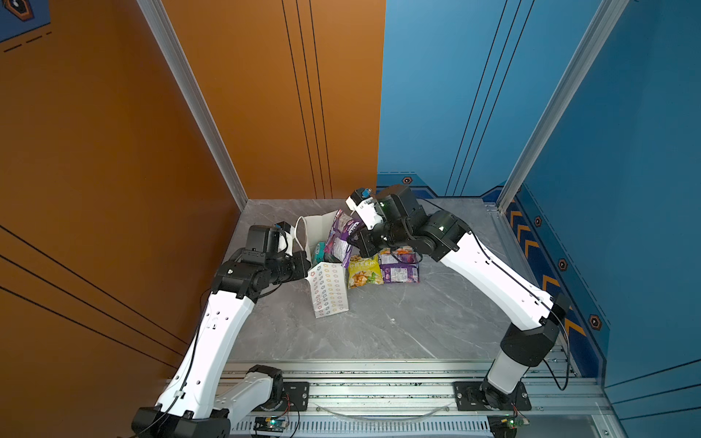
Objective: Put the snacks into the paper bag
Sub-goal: 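Carry the purple packet with the right gripper over the bag opening, then lower the purple packet into the bag held by the left gripper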
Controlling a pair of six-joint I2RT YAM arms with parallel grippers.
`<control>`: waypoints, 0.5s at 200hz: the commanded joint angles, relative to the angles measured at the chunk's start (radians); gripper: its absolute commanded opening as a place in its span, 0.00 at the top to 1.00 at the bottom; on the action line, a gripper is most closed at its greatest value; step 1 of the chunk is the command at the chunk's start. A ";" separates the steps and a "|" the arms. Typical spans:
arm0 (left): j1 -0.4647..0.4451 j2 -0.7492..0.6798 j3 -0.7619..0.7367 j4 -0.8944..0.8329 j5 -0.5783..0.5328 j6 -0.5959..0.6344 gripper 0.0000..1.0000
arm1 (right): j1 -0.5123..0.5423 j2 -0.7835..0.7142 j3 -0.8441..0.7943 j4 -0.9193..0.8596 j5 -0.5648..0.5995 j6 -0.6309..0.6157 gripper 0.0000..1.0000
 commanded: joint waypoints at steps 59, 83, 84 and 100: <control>0.002 -0.032 0.009 0.019 0.023 0.006 0.94 | 0.025 0.091 0.143 -0.039 -0.116 -0.059 1.00; 0.000 -0.034 0.003 0.020 0.027 0.007 0.94 | 0.012 0.169 0.245 -0.094 -0.151 -0.090 1.00; 0.000 -0.033 0.002 0.020 0.027 0.007 0.94 | 0.011 0.172 0.249 -0.095 -0.153 -0.090 1.00; -0.001 -0.035 0.000 0.019 0.029 0.007 0.94 | -0.001 0.209 0.291 -0.112 -0.186 -0.092 1.00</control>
